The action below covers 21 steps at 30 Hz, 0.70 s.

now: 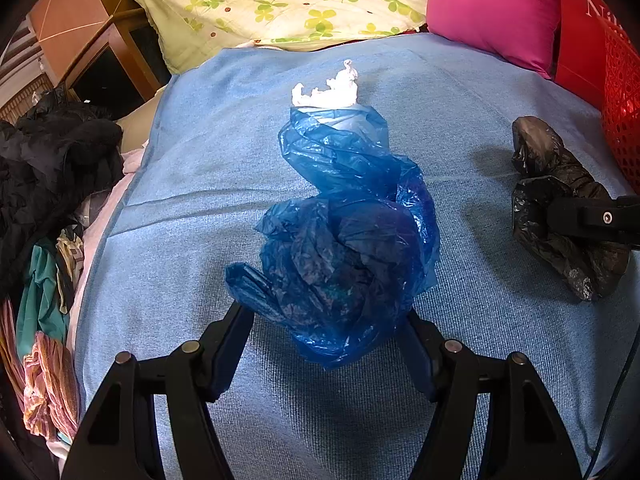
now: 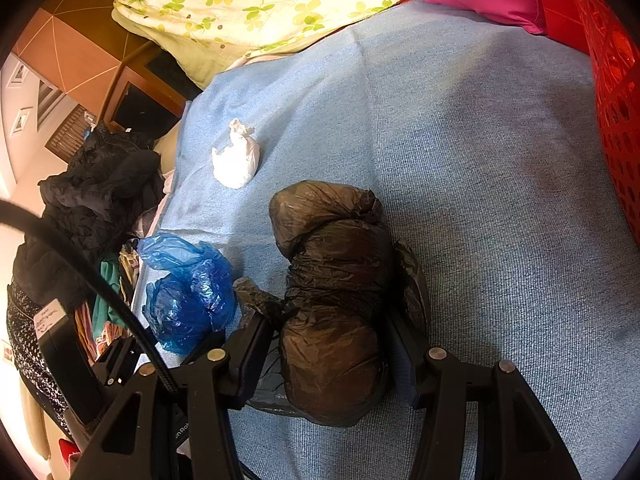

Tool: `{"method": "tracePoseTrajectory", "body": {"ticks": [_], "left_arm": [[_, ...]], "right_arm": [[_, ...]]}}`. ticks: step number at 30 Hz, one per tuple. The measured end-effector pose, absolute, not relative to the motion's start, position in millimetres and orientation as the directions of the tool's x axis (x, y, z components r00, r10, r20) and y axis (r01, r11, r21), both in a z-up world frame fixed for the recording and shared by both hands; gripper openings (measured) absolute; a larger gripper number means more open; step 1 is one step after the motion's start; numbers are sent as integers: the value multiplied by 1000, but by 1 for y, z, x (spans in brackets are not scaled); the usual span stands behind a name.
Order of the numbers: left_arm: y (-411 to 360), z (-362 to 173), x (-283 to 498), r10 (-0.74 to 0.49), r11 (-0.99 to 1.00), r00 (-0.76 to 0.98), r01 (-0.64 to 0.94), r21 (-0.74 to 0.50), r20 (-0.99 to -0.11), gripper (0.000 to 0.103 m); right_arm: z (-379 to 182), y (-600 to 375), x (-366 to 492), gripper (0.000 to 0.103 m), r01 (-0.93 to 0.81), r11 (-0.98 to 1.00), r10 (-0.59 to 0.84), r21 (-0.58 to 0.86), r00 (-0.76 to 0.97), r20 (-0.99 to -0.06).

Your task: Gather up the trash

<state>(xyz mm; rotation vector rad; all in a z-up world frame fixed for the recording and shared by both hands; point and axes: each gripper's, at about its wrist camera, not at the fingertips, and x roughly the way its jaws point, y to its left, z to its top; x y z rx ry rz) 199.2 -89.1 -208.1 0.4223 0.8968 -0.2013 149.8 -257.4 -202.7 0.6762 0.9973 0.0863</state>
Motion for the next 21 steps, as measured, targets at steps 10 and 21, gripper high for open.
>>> {"method": "tracePoseTrajectory", "body": {"ticks": [10, 21], "left_arm": [[-90, -208, 199, 6, 899, 612, 342, 272, -791, 71], [-90, -207, 199, 4, 900, 609, 343, 268, -793, 71]], "right_arm": [[-203, -257, 150, 58, 231, 794, 365, 562, 557, -746], [-203, -257, 150, 58, 231, 794, 366, 562, 557, -746]]}}
